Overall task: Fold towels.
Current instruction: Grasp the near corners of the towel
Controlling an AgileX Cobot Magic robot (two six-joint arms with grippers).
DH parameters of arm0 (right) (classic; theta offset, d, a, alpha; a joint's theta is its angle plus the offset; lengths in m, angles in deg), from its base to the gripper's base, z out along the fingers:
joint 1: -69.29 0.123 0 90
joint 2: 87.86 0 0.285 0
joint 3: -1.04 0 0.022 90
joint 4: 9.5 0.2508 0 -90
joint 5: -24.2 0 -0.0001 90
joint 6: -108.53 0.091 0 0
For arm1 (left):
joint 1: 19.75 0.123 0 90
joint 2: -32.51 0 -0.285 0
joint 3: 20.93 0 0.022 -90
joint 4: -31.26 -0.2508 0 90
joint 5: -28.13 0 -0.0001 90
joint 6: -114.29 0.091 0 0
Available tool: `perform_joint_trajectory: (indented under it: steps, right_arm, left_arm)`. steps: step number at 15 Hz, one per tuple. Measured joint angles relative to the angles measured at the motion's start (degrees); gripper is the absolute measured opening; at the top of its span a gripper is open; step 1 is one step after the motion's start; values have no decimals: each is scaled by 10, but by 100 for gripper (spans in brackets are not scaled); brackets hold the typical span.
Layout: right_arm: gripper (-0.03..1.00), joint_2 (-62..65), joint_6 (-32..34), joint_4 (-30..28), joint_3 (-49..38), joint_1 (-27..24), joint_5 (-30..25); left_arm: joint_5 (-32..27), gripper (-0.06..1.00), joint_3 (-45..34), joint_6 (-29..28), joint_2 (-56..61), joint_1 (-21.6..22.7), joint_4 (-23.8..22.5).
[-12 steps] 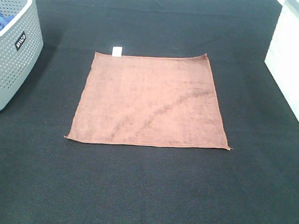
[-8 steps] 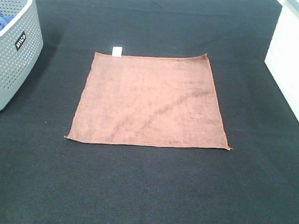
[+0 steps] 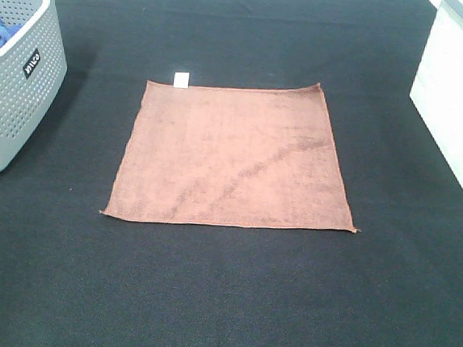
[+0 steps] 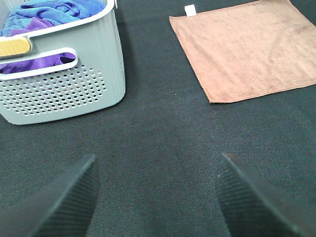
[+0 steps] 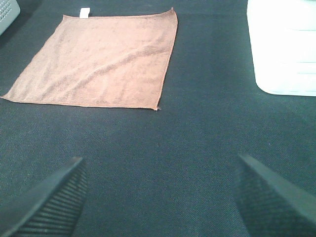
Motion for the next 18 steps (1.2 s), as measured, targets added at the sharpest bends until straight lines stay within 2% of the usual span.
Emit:
perform_joint_trajectory:
  steps: [18]
  right_arm:
    - [77,0,0,0,0,0,0]
  left_arm:
    - [0,65,0,0,0,0,0]
